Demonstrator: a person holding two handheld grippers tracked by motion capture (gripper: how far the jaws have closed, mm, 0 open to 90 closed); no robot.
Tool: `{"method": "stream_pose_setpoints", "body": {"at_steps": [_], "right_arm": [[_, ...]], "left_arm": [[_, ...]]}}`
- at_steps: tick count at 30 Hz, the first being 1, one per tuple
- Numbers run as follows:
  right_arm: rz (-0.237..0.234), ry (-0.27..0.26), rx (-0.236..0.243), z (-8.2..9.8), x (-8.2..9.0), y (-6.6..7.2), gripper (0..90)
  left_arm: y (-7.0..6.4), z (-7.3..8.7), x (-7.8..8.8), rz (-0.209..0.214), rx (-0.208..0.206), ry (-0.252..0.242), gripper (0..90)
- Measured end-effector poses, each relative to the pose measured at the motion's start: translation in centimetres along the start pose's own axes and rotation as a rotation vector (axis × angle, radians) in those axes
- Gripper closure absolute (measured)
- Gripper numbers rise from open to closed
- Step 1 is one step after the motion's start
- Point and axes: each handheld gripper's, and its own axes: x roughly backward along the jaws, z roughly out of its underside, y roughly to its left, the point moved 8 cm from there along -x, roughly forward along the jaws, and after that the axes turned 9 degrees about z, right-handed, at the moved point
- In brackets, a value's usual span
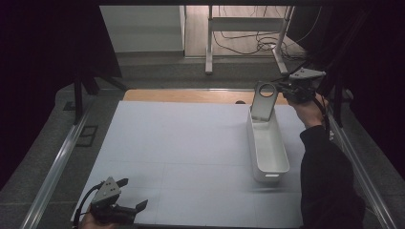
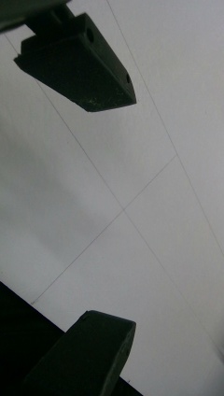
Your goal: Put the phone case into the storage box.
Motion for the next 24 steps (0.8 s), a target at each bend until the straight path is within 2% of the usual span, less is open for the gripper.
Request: {"method": "stream_pose_setpoints", "body": {"at_steps": [6, 20, 24], "right_arm": [[-0.005, -0.010, 0.010, 0.5, -0.4, 0.1, 79.4], [-0.012, -0.037, 0.080, 1.8, -1.3, 1.0, 79.5], [-0.013, -0.048, 0.084, 2.0, -1.4, 1.0, 79.6]], "left_arm": [[0.0, 0.0, 0.0, 0.000, 0.000, 0.003, 0.0], [0.0, 0.0, 0.0, 0.001, 0.002, 0.003, 0.0], [0.0, 0.0, 0.0, 0.000, 0.002, 0.004, 0.0]]}}
